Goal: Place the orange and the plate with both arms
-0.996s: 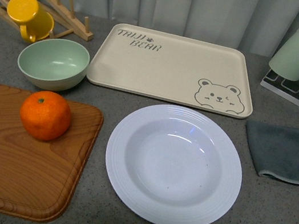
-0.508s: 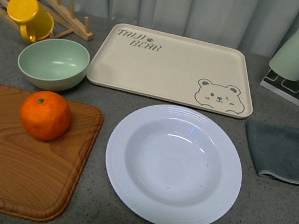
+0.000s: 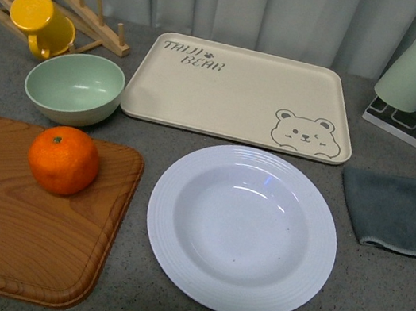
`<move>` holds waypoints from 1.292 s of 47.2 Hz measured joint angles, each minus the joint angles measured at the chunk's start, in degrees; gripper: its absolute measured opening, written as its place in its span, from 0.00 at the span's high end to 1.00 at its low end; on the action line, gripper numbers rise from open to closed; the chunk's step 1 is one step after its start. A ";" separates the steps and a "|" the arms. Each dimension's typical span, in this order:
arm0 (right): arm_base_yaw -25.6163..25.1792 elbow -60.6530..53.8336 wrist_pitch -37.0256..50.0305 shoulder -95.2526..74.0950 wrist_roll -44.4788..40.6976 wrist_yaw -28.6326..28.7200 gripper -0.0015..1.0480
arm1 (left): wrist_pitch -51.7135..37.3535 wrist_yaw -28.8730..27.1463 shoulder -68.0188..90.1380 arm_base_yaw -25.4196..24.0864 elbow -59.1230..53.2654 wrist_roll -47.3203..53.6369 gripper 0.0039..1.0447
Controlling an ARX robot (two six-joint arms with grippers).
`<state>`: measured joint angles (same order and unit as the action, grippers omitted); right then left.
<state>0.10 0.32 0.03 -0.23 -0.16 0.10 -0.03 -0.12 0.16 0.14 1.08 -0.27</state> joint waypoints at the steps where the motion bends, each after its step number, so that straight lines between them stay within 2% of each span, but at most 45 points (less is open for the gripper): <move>1: 0.00 0.00 0.00 0.00 0.00 0.00 0.09 | 0.00 0.00 0.02 0.00 0.00 0.00 0.06; 40: 0.00 0.00 0.00 0.00 0.00 0.00 0.09 | 0.00 0.00 0.02 0.00 0.00 0.00 0.06; 42: 0.00 0.00 0.00 0.00 0.00 0.00 0.09 | 0.39 -1.53 0.33 0.46 0.11 -0.46 0.06; 44: 0.00 0.00 0.00 0.00 0.00 0.00 0.09 | 2.45 -9.03 3.76 1.75 0.85 -2.62 0.06; 45: 0.00 0.00 0.00 0.00 0.00 -0.02 0.09 | 2.12 -10.25 7.02 1.62 1.20 -4.00 0.06; 51: -0.02 0.00 0.00 0.00 0.00 -0.02 0.09 | -8.00 -9.70 22.97 1.29 3.13 -5.92 0.06; 57: -0.02 0.00 0.00 0.00 0.00 -0.02 0.09 | -20.59 -10.62 44.06 3.98 9.66 -6.49 0.06; 61: -0.02 0.00 0.00 0.00 0.00 -0.02 0.09 | -20.90 -9.62 58.07 7.28 15.85 -6.60 0.06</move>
<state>0.08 0.32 0.03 -0.23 -0.16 0.08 -20.93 -9.74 58.24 7.42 16.93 -6.87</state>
